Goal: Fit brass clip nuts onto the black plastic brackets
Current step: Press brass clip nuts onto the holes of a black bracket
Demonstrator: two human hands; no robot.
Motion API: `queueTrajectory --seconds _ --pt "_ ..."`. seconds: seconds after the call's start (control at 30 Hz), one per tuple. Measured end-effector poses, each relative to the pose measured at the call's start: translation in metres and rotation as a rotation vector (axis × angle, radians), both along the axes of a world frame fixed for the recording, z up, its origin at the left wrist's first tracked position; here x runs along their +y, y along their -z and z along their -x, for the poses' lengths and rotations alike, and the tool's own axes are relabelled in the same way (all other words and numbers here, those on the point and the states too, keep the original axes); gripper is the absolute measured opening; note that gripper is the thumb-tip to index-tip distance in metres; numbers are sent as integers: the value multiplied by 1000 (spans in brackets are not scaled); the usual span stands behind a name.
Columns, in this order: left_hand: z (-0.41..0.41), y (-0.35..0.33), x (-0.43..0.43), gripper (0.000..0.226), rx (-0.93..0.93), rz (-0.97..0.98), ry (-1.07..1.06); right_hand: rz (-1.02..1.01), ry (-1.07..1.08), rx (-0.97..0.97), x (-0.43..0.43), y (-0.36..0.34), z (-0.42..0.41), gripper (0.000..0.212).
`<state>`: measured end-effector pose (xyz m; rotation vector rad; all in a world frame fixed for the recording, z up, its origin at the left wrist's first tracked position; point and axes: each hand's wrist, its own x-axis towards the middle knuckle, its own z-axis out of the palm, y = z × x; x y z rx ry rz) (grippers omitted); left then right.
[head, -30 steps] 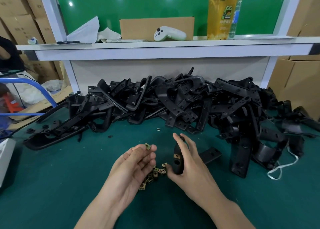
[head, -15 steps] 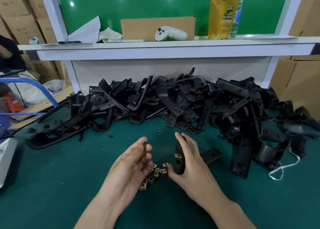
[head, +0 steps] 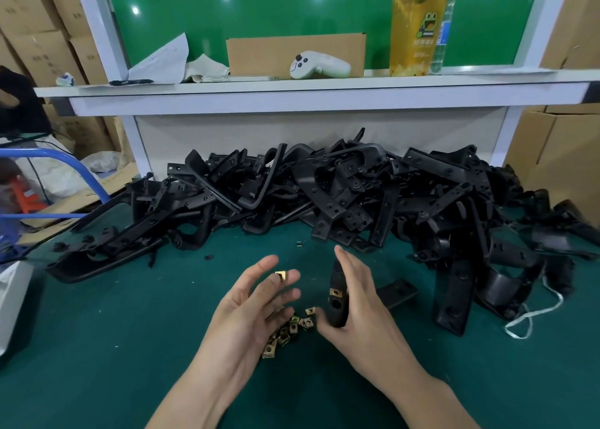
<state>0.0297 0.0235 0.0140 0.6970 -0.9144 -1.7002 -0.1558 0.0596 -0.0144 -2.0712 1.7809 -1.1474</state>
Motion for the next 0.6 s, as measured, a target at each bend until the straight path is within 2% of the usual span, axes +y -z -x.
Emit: queueTrajectory --seconds 0.13,0.37,0.6 --pt "0 -1 1 29 -47 41 8 -7 3 0 0 -1 0 98" --pt "3 1 1 35 -44 62 24 -14 5 -5 0 -2 0 101" --pt "4 3 0 29 -24 57 -9 -21 9 -2 0 -2 0 99"
